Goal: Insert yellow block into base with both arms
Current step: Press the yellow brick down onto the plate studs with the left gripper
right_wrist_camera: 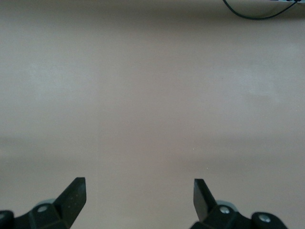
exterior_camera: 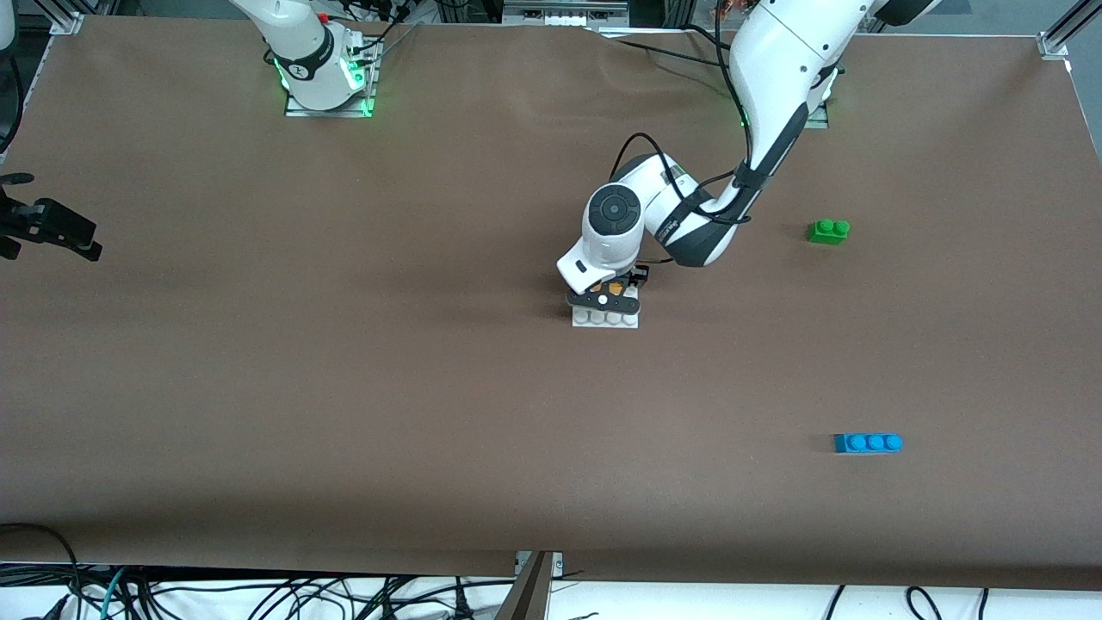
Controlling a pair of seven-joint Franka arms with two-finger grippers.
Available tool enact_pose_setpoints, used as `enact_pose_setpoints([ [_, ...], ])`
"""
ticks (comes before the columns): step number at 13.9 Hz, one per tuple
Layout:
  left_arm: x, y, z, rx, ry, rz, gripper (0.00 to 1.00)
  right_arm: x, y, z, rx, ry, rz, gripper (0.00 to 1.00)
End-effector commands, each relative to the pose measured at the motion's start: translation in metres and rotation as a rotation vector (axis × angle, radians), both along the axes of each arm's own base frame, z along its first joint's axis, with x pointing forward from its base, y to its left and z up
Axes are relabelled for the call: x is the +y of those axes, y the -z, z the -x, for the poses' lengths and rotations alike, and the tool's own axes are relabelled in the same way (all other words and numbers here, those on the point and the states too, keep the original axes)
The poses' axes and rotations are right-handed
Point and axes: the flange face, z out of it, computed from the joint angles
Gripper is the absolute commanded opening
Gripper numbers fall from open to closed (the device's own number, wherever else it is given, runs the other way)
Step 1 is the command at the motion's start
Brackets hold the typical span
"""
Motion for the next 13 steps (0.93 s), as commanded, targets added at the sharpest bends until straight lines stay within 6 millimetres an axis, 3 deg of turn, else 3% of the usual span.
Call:
enact_pose_setpoints([
  [1,-0.001,0.003,0.004,0.038,-0.003,-0.003,0.09,-0.003,0.0,0.002,0.004,-0.006,0.003,1.0],
  [4,0.003,0.007,0.0,0.044,0.073,0.01,0.09,-0.003,0.0,0.002,0.004,-0.006,0.003,1.0],
  [13,0.008,-0.001,-0.011,0.048,0.034,0.037,0.09,-0.004,0.0,0.002,0.004,-0.005,0.003,1.0],
])
